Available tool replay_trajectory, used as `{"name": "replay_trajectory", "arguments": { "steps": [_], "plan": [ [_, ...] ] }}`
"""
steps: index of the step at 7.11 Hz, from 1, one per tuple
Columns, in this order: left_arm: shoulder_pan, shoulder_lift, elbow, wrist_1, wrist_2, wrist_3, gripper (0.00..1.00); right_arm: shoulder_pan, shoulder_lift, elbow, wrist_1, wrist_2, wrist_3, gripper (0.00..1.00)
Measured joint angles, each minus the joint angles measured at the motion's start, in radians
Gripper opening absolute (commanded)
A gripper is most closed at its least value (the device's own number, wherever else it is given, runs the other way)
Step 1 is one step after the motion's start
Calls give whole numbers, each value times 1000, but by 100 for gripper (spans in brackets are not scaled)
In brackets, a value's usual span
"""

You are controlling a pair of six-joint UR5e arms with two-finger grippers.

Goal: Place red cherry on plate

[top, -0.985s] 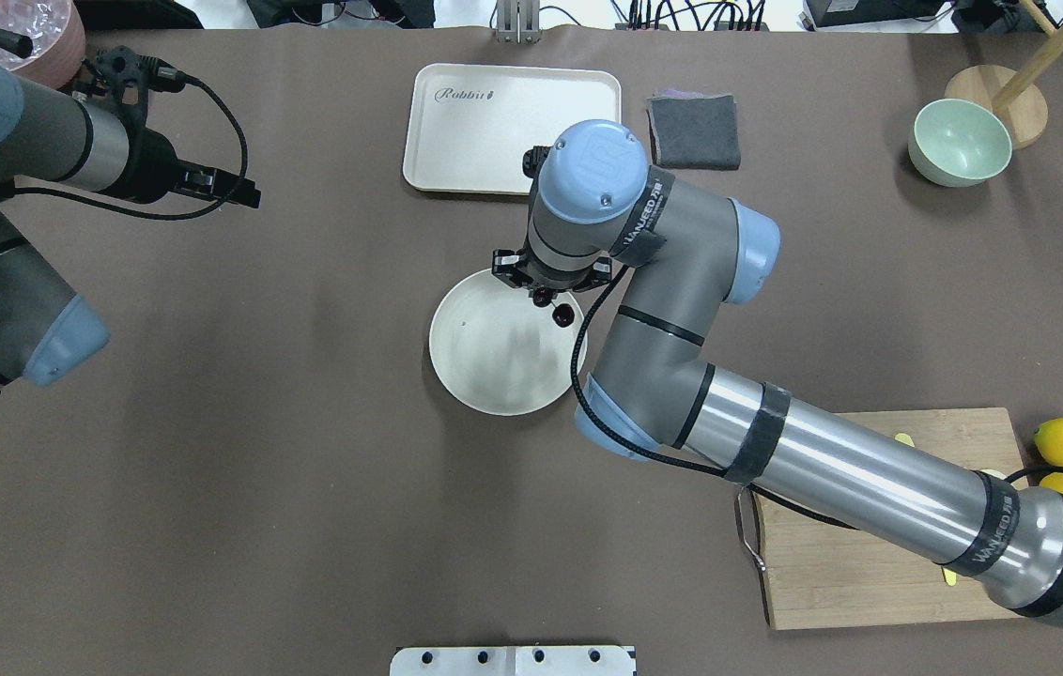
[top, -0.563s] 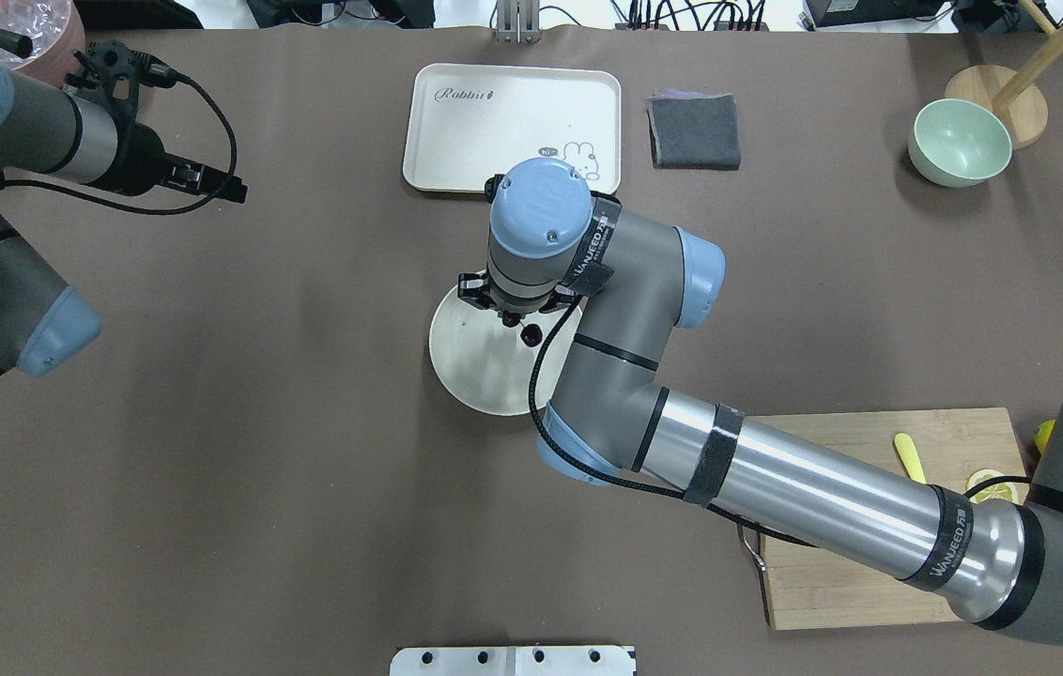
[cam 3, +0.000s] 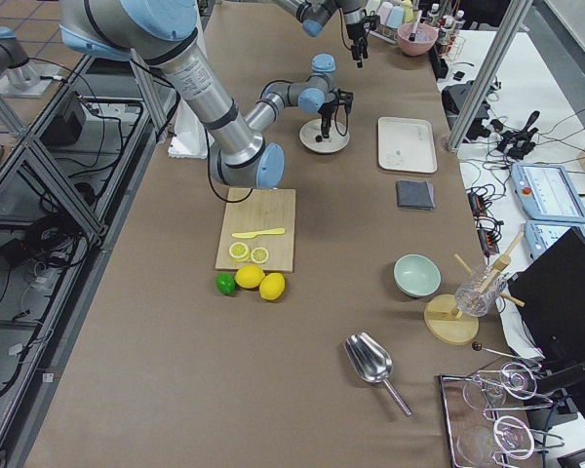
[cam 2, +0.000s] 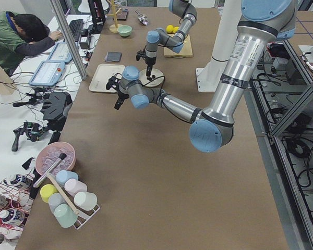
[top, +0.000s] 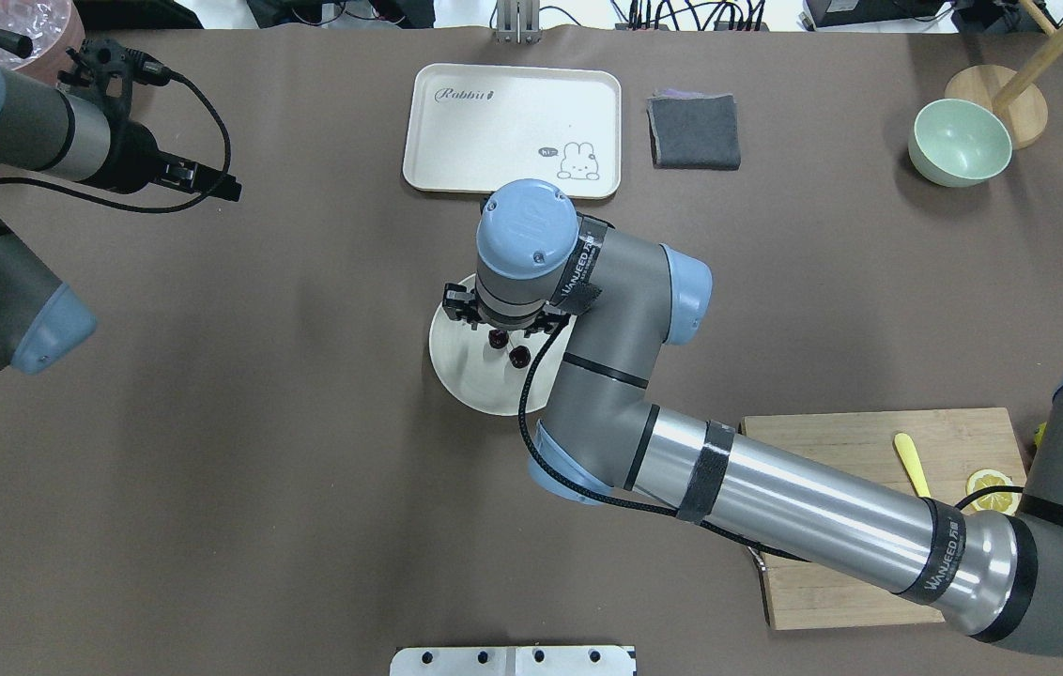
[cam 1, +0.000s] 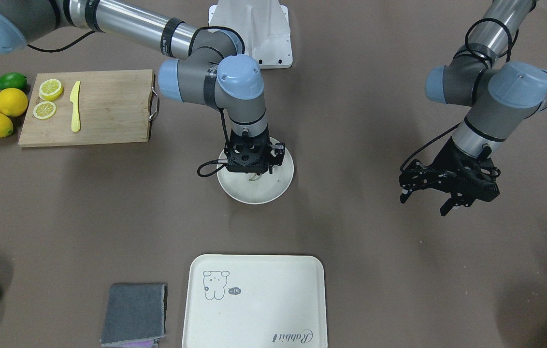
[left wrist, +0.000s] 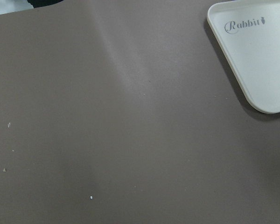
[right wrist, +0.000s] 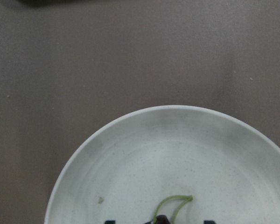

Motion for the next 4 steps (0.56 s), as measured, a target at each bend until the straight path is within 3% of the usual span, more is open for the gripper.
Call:
{"name": "replay_trajectory", "arguments": {
  "steps": [2,4],
  "plan": [
    [0,22,-2,-2,3,2,98,48,-26,117,-132,65,15,100],
    [-60,45,-2,13,-19,27,98,145,-202,385,-275,172,-48,100]
  ]
}}
